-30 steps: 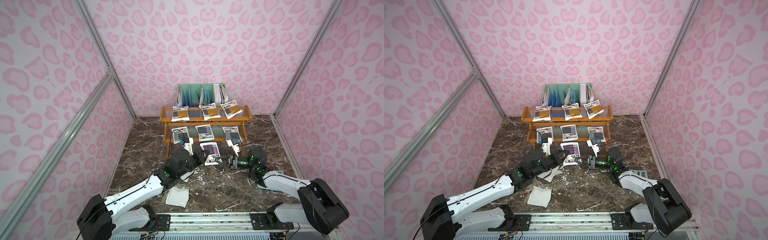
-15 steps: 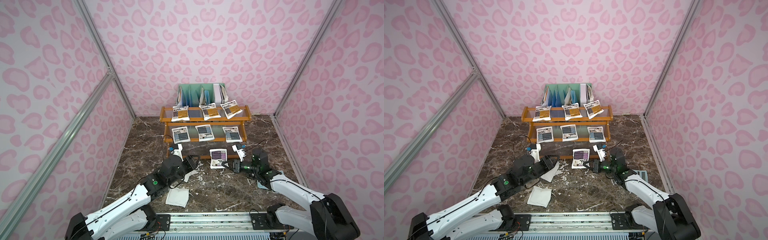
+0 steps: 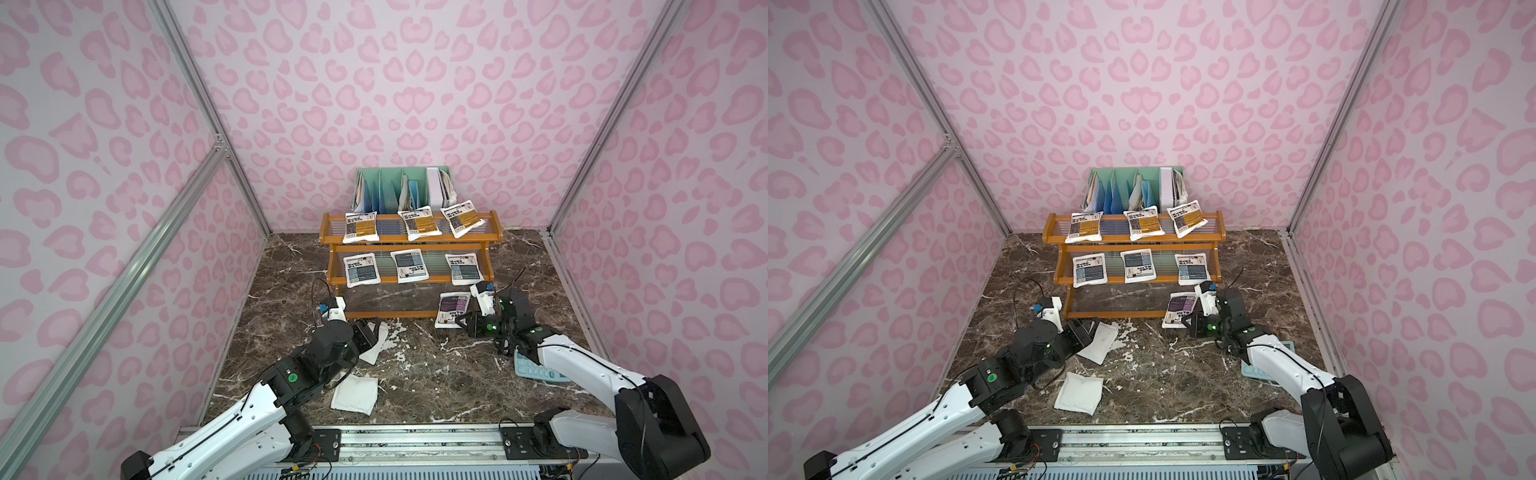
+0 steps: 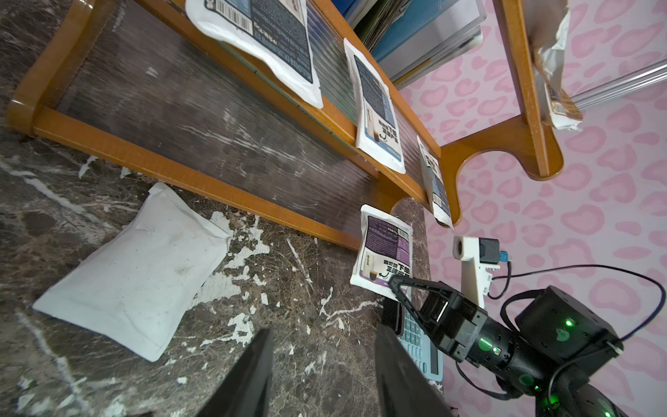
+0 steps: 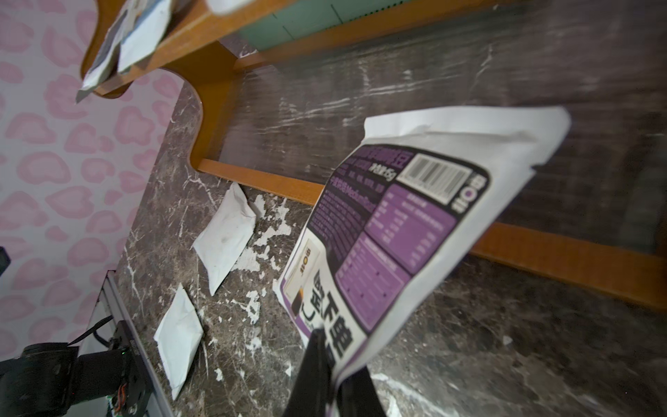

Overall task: Place the bagged coffee beans on the shelf by color
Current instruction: Place the bagged coffee beans on the shelf.

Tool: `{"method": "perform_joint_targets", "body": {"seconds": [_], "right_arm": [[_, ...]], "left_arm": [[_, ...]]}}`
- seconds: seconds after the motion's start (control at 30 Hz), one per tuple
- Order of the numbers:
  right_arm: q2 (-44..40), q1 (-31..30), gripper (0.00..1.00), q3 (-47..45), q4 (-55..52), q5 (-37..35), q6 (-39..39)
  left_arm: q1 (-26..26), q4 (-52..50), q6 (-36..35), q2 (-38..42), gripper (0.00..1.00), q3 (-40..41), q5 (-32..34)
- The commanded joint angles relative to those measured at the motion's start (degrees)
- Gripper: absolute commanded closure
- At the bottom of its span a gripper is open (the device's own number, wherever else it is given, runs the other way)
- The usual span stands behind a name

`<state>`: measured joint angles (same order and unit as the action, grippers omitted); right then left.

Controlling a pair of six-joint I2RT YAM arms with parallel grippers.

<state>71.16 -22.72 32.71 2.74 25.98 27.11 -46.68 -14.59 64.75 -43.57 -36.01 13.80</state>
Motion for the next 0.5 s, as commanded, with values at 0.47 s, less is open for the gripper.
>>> {"method": "perform_joint_targets", "body": {"seconds": [0.47], "right_arm": [[-12.03,2.73,1.0,-19.95,29.28,-3.35,18.19]], "left_arm": [[0.05,1.62,-0.66,-2.03,0.52,0.13,-0.44]]}}
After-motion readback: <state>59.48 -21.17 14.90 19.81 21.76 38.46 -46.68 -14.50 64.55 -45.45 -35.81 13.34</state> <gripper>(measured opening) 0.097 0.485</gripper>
